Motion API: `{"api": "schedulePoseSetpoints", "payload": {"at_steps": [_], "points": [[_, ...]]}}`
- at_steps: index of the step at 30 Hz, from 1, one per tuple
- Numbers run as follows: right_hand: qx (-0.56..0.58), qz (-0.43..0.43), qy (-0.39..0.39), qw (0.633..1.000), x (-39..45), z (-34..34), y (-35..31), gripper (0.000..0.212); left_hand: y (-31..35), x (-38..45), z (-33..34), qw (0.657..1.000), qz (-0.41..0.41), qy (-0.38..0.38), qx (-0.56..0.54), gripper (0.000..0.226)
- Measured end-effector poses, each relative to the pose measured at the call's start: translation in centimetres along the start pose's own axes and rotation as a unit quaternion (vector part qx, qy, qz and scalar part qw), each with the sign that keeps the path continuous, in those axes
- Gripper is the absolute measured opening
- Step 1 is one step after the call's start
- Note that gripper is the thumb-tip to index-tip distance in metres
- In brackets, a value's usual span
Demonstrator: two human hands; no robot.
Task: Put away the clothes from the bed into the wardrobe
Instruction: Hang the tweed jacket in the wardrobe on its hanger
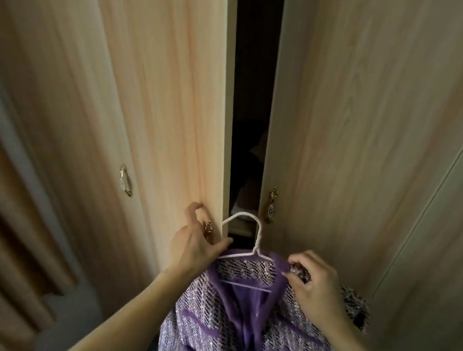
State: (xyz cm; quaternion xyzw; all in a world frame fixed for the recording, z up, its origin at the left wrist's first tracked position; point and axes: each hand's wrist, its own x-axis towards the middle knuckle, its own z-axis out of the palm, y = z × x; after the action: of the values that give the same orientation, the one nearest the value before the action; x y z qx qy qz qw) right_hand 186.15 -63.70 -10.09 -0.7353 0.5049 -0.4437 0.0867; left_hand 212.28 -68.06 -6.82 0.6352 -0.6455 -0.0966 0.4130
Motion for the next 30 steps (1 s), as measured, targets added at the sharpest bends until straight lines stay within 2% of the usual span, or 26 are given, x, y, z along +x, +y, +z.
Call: {"api": "schedulePoseSetpoints", "payload": {"at_steps": [7,13,17,20,25,30], "points": [[0.01,0.001,-0.028,1.0,-3.5,3.8,-6.5,0.029,-3.8,-4.4,-6.1,1.0,0.019,-0.01,0.022,0.089],[0.02,-0.017,-0.026,0.999,-4.8,6.1,-11.9,0.027,-8.6,-7.7,-11.6,0.998,0.037,0.034,0.043,0.095],[0.036,-0.049,-0.037,0.997,-4.5,8.9,-15.5,0.026,-11.5,-9.3,-15.8,0.984,0.108,0.089,0.108,0.107],[0.055,-0.069,-0.045,0.995,-4.1,11.1,-17.9,0.028,-13.9,-9.9,-18.8,0.953,0.19,0.159,0.174,0.116],[0.079,-0.092,-0.055,0.991,-3.0,13.6,-20.4,0.03,-17.6,-10.5,-23.4,0.936,0.149,0.152,0.28,0.108],[0.102,-0.116,-0.068,0.986,-1.5,15.3,-22.3,0.029,-19.7,-9.6,-28.2,0.929,0.072,0.146,0.333,0.102]]}}
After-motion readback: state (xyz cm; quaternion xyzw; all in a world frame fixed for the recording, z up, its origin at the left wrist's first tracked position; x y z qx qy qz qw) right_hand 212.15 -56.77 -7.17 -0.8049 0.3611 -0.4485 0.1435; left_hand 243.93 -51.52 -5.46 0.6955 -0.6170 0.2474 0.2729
